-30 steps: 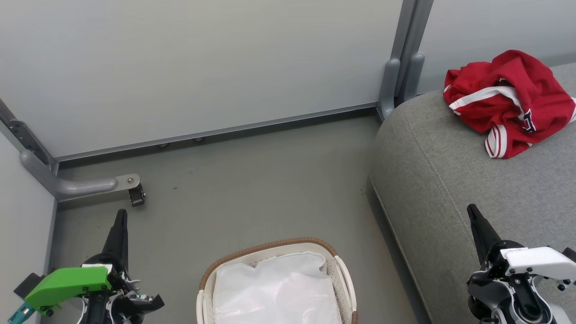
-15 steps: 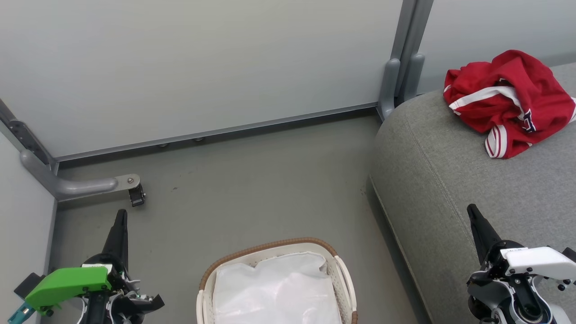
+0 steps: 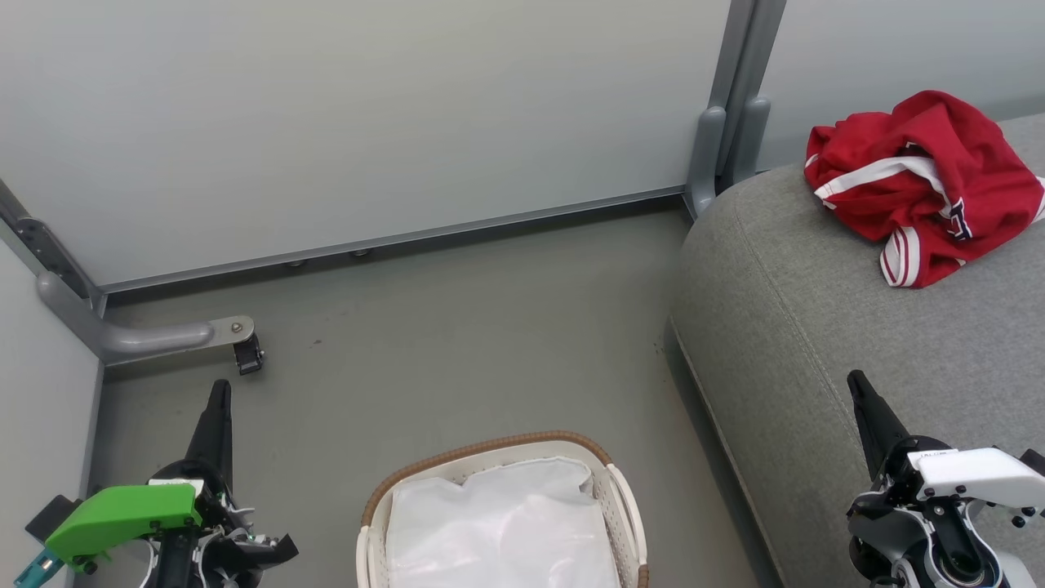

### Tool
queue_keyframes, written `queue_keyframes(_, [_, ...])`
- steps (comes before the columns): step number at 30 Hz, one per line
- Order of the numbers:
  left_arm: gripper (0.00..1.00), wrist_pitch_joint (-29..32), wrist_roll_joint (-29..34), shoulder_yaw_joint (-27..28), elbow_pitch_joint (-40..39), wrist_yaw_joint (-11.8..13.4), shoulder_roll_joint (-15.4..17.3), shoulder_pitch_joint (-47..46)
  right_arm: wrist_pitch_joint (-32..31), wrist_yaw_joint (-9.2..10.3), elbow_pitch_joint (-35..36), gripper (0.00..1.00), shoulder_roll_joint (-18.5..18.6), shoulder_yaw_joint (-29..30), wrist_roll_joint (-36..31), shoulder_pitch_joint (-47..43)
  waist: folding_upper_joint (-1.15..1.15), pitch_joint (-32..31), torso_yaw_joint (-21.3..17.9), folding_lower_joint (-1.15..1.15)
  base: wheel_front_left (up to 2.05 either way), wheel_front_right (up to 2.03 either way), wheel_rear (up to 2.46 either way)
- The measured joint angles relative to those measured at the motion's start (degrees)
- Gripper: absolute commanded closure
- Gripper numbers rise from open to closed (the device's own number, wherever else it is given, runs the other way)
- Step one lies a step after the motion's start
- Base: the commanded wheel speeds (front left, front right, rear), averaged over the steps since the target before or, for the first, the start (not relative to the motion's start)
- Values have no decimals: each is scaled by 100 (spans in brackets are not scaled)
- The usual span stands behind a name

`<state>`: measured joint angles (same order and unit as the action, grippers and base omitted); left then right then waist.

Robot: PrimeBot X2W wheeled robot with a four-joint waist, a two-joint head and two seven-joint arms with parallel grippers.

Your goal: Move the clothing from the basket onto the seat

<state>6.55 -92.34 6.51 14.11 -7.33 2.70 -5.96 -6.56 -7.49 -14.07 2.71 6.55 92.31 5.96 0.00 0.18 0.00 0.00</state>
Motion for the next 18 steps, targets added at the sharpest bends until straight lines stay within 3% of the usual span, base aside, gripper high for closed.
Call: queue_keyframes(18, [100, 0, 0, 0, -1, 0, 0, 0, 0, 0, 0, 100, 0, -1, 0, 0, 0, 0, 0, 0, 0, 0, 0])
